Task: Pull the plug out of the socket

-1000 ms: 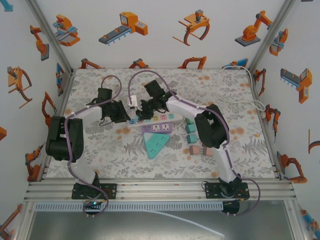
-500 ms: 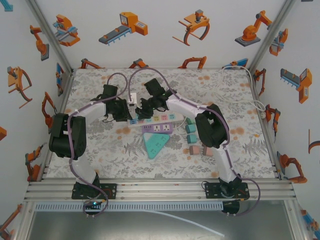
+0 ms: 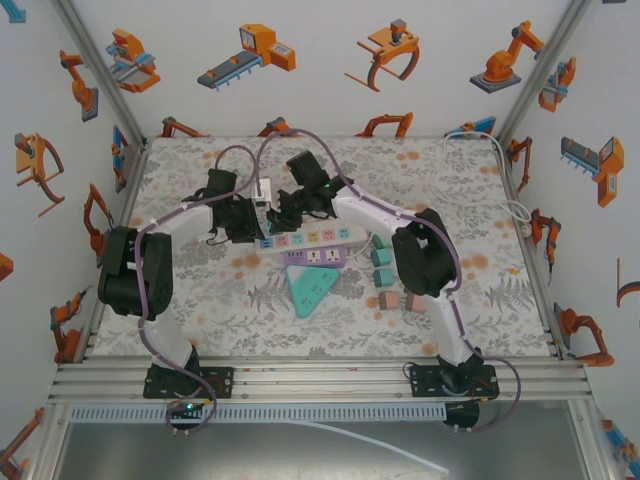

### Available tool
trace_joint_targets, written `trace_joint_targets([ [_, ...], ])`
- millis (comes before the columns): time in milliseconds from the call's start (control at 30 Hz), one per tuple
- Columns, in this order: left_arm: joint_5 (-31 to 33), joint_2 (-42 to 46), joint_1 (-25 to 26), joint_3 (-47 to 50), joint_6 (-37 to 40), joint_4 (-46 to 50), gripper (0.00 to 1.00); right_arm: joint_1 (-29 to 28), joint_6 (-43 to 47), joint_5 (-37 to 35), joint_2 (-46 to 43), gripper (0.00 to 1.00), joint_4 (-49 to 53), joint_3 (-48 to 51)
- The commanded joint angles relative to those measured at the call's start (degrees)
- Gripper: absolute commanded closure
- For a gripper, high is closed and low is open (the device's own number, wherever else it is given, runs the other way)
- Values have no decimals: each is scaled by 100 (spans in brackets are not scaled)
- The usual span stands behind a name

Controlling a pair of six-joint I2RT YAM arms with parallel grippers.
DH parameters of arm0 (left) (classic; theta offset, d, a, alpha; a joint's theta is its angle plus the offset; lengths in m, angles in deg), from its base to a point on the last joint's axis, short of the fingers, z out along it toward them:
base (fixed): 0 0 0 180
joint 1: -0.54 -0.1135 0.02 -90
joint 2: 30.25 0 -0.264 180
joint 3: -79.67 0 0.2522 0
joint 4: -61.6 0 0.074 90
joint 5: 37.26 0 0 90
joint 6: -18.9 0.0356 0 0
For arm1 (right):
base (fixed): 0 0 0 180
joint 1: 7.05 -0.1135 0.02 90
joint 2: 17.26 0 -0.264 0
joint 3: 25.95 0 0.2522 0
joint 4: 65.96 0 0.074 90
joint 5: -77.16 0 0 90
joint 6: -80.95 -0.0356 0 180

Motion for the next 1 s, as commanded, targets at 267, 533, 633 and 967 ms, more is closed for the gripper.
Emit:
trace_joint_targets([
  [267, -124, 1052, 60, 16, 464, 357, 59, 0, -2456, -1045, -1502, 86, -1720, 1090],
  [533, -590, 2403, 140, 358, 638, -26, 57, 185, -4882, -2425, -2863, 84, -1734, 2059],
  [633, -712, 2940, 271, 544, 791, -138, 57, 196, -5489, -2666, -3480, 86, -1657, 2623],
  [967, -1228, 4835, 670, 1346, 1043, -769, 57, 194, -7310, -3995, -5761, 95, -549, 3954],
])
